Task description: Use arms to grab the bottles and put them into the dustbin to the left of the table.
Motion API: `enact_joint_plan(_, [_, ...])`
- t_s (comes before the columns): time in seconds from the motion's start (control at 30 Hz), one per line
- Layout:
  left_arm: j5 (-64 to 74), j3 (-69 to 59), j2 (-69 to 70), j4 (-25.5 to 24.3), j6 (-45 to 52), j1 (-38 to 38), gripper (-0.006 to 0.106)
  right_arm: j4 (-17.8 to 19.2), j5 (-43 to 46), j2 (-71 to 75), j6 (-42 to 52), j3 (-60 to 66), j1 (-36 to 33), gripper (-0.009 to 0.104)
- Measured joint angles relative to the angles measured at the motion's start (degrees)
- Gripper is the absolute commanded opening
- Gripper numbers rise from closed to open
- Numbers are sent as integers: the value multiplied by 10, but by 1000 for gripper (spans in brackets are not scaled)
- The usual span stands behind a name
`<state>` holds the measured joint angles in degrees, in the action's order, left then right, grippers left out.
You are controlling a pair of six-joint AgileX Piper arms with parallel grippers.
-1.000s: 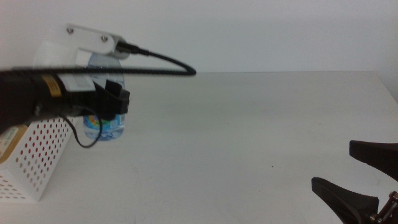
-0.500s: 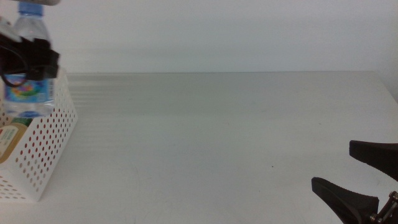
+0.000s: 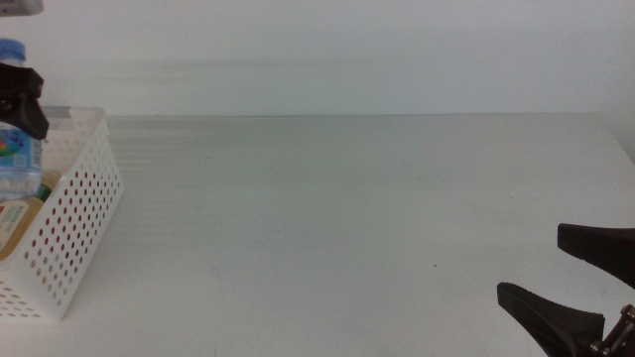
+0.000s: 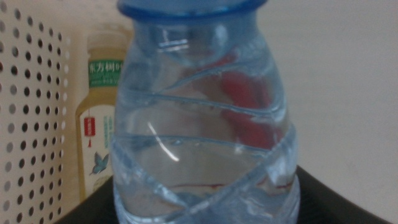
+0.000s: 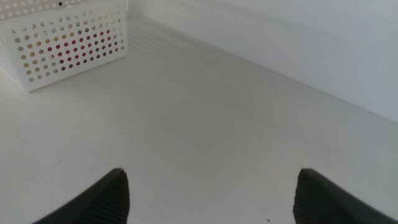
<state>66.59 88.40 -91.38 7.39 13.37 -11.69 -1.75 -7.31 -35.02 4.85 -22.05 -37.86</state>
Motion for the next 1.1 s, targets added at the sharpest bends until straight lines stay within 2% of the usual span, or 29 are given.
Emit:
enact_joint_plan(0.27, [50, 61, -79, 6, 57, -29, -5, 0, 0, 0, 0, 0, 0, 70])
enact_joint_plan(0.63, [48, 64, -144, -53, 62, -29, -5, 0, 0, 0, 0, 0, 0, 70])
enact_joint_plan(0.9, [44, 64, -196, -56, 62, -29, -3, 0, 0, 0, 0, 0, 0, 70])
enact_joint_plan(0.97, [42, 64, -203, -56, 62, -29, 0, 0, 0, 0, 0, 0, 0, 70])
enact_joint_plan(1.07, [40, 64, -206, -56, 62, -29, 14, 0, 0, 0, 0, 0, 0, 70])
enact_joint_plan(1.1, [40, 64, -206, -57, 62, -29, 37, 0, 0, 0, 0, 0, 0, 70])
